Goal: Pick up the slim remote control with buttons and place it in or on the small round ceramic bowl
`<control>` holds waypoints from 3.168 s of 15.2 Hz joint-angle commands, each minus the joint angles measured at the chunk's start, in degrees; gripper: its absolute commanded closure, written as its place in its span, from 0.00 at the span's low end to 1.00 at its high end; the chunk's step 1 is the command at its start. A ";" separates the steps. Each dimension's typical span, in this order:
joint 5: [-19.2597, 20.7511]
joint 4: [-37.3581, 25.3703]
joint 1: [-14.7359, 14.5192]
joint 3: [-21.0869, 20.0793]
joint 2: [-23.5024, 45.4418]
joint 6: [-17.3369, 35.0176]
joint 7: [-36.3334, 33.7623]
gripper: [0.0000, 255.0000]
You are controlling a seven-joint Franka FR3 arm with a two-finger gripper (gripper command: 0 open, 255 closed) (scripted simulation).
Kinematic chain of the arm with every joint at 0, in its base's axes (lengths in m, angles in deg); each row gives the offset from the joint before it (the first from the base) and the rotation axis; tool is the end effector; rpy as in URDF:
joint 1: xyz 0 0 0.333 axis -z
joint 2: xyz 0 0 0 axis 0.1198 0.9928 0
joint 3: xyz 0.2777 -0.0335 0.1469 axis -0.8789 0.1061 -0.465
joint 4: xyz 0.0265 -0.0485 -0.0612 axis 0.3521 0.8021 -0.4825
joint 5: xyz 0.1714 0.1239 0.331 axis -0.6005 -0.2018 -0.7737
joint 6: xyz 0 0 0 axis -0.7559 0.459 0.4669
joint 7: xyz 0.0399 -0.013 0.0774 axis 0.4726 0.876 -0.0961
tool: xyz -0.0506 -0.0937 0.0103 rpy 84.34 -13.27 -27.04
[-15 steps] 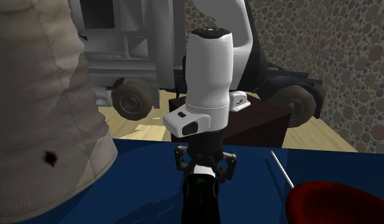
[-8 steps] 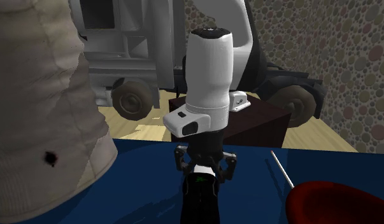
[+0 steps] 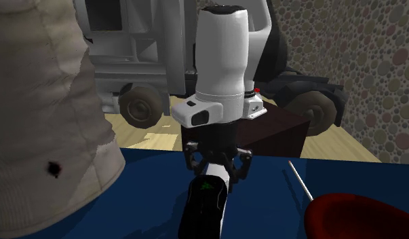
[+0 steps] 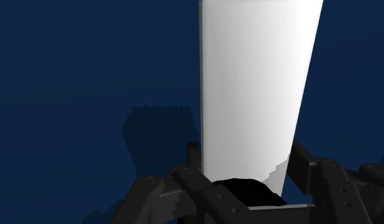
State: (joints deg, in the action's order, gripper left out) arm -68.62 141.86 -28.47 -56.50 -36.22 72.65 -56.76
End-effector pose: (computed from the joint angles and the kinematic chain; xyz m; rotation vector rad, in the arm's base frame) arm 0.4508 0.4340 0.2685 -2.8598 -1.1867 -0.1109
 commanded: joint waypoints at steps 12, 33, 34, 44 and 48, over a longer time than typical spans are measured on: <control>-3.89 -2.07 1.60 -2.26 -6.19 -7.75 2.41 1.00; -8.19 -9.48 2.80 -3.90 -12.84 -21.09 5.12 1.00; -7.44 -10.88 1.73 -4.20 -11.70 -21.50 3.60 1.00; 0.37 -30.02 -11.13 -5.20 2.46 -28.28 -9.61 1.00; 3.27 -41.70 -17.63 -4.60 9.96 -32.87 -13.32 1.00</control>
State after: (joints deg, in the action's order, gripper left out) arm -66.25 104.23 -44.24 -61.37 -28.68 41.46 -69.23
